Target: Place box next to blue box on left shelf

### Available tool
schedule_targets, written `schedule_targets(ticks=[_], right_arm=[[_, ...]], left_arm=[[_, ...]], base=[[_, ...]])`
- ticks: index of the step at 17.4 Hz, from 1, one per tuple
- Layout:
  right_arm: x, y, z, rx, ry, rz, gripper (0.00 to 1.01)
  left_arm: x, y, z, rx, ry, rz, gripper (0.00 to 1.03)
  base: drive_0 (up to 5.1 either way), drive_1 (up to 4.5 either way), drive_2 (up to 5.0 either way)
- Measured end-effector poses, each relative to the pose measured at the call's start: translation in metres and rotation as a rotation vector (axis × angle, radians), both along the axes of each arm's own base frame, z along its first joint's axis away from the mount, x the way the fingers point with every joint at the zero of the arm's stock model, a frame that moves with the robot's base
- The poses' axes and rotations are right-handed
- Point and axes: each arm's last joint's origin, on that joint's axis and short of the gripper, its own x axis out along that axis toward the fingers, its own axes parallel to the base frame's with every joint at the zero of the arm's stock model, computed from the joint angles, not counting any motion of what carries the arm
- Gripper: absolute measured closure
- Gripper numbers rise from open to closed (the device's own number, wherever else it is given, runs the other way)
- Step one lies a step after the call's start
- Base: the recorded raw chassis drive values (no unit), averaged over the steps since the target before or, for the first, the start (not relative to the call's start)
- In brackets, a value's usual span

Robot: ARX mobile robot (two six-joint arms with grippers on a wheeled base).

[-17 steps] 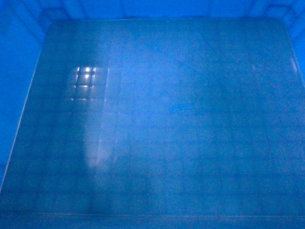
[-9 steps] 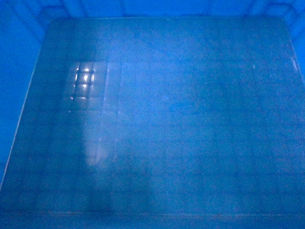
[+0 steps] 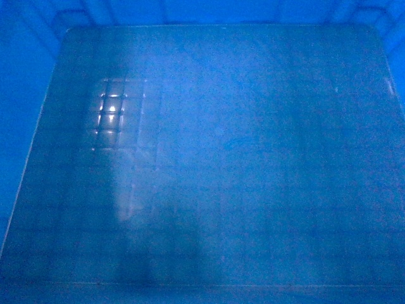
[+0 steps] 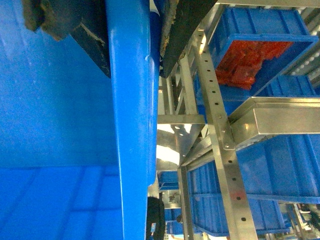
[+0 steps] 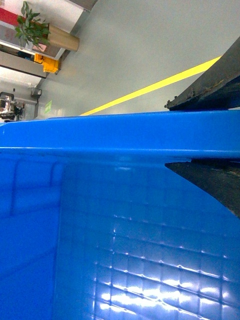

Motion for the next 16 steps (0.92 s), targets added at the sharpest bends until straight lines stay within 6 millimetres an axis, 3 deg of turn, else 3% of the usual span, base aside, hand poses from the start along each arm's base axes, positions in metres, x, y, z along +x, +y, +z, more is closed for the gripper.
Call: schedule_targets(ticks=[16], right_arm=[[-0.0001, 0.0000, 0.0001, 0.000, -0.001, -0.001, 0.80]], left_arm=[[-0.0002, 0.0001, 0.0004, 0.000, -0.003, 0.000, 0.84]], base=[[-0.1, 4.21, -4.4]])
